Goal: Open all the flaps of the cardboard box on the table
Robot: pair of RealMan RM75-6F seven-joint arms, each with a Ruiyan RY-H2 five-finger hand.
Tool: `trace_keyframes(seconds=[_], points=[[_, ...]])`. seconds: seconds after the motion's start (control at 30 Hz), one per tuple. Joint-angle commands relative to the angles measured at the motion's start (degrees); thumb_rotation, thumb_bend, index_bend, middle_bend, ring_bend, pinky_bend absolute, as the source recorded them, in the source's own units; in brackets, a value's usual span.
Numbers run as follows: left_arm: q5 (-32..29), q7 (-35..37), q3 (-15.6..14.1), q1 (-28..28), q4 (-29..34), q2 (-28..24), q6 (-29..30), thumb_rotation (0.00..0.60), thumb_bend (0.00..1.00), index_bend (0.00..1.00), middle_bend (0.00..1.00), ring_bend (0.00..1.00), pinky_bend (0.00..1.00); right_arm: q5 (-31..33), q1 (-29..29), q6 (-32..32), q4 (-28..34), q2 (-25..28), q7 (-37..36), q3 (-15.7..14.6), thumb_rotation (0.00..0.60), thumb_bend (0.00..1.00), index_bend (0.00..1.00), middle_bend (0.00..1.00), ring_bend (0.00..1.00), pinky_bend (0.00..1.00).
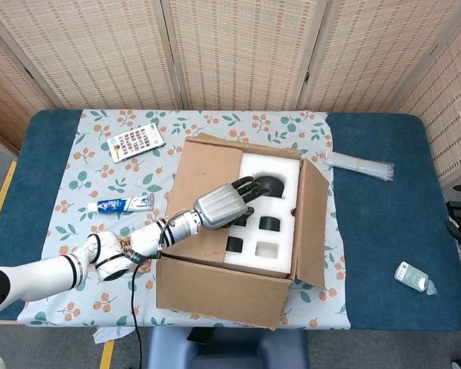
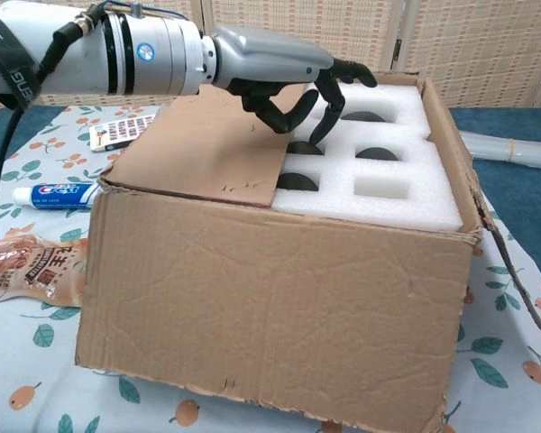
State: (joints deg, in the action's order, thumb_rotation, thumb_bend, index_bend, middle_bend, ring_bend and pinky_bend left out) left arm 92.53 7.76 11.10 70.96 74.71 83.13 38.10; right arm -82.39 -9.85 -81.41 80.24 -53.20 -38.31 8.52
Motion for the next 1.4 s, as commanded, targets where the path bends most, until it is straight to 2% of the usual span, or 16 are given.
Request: trace_keyframes(seconds=[0.03,0.33,0.9,1.4], points=[[-0.09,0.7,-0.49,0.5,-0.74,0.17,0.17,0.6,1.0,0.58,0.01,0.0,0.0,0.27,-0.44,1.23,-0.2,-0.07,-0.1,0.07,0.6,0.34,0.28,0.0,0.0,0.0],[-0.91,0.62,-1.7,0.81,-2.14,0.07,1.06,0.6,1.0,0.64,0.02,0.0,0.0,0.25,-0.87,2.33,-0.16,-0.1,-0.03,0.3,0.6,0.34,0.28,0.0,0.0,0.0],[-2.2,-2.54,-3.72,1.11,-3.29,0.52,1.13,0.6,1.0,0.63,0.03,0.0,0.0,0.04,-1.04,3.33,-0.27,0.02,-0.5,0.41,0.6,0.34,0.28,0.0,0.0,0.0],[-5.36,-9.37,-3.12,-0.05,-3.14,0.38,2.71,0.6,1.0,0.63,0.05,0.0,0.0,-0.55,-1.09,3.7,-0.19,0.32,-1.42,0.24,0.6,0.34,0.28,0.0,0.0,0.0]])
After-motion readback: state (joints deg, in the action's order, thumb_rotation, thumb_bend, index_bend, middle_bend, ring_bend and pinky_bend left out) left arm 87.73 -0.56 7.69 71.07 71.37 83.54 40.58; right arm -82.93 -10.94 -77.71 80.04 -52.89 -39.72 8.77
